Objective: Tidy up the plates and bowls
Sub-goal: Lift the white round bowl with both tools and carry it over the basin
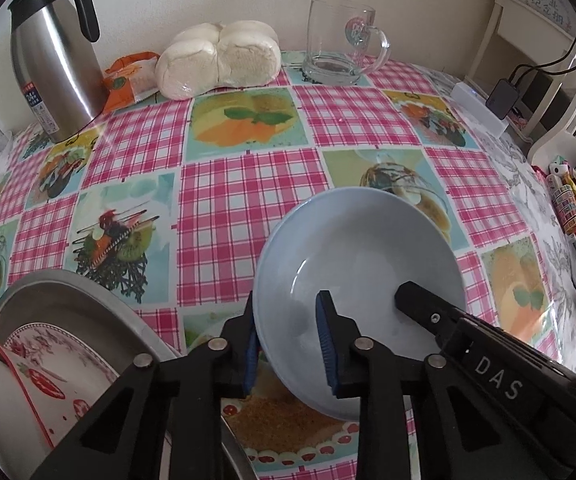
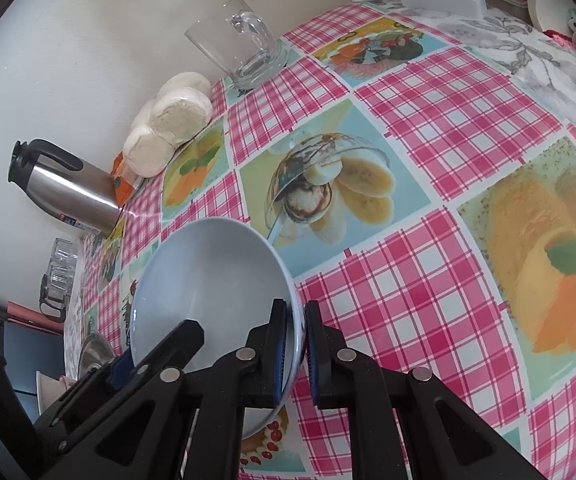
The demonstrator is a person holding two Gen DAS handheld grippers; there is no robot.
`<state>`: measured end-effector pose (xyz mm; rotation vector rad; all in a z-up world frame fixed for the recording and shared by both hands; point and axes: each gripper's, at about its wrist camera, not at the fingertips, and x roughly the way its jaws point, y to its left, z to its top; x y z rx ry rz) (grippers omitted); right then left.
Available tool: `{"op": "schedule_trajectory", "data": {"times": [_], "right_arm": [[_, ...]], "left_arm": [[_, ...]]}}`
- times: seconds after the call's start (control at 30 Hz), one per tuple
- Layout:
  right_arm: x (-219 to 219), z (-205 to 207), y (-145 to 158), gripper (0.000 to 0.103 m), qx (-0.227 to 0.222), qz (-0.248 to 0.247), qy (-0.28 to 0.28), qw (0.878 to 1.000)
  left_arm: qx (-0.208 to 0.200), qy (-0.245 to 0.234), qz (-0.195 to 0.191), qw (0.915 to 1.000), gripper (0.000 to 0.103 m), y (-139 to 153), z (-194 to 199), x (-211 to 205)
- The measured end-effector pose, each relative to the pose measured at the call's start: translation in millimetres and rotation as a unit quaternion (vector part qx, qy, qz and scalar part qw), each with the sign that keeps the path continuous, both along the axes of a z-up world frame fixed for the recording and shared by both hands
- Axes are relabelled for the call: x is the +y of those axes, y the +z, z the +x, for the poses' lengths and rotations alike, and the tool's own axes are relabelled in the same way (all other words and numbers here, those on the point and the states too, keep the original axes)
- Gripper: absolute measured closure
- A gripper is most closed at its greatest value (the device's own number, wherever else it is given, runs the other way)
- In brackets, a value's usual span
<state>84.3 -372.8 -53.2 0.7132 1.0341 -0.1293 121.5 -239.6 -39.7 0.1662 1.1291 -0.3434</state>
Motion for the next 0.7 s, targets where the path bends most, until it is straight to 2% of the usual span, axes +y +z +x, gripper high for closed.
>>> {"op": "schedule_trajectory", "data": {"times": [0.17, 0.47, 0.7], "right_arm": [[2.6, 1.7, 2.6, 0.092, 0.013, -0.011, 0.000, 1.000], [-2.0, -4.4, 4.9, 0.092, 0.032, -0.006, -0.009, 0.999], [-3.3, -10.5, 22.6, 0.092, 0.019, -0.012, -0.016, 1.000]], "left_arm": [[0.014, 0.012, -0.027, 0.9995, 0.088, 2.0, 4.3, 7.5], [0.043, 0.023, -0.083, 0.9954, 0.091, 3.2, 7.5, 17.3], [0.026, 0.019, -0.115, 0.9929, 0.091, 26.4, 4.7, 22.2]]}}
